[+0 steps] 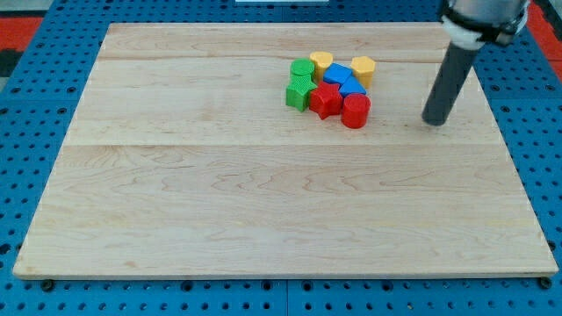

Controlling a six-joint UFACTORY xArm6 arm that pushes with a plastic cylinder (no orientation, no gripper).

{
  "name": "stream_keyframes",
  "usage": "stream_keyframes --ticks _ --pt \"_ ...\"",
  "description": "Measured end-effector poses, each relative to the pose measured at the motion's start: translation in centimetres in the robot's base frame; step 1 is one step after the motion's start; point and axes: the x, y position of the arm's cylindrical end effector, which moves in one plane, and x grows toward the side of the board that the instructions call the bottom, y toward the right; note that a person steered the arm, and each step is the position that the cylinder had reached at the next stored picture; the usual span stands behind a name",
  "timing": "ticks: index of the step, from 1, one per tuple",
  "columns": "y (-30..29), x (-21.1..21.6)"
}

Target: Move your arm towards the right center of the board

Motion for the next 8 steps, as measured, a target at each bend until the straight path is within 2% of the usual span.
stream_keyframes --ticks 1,3,4,7,8 --pt "-4.7 -0.5" --pt "-5.5 -3.5" --pt "-2.3 -3.7" --pt "-1.5 -3.6" --pt "0.8 -3.5"
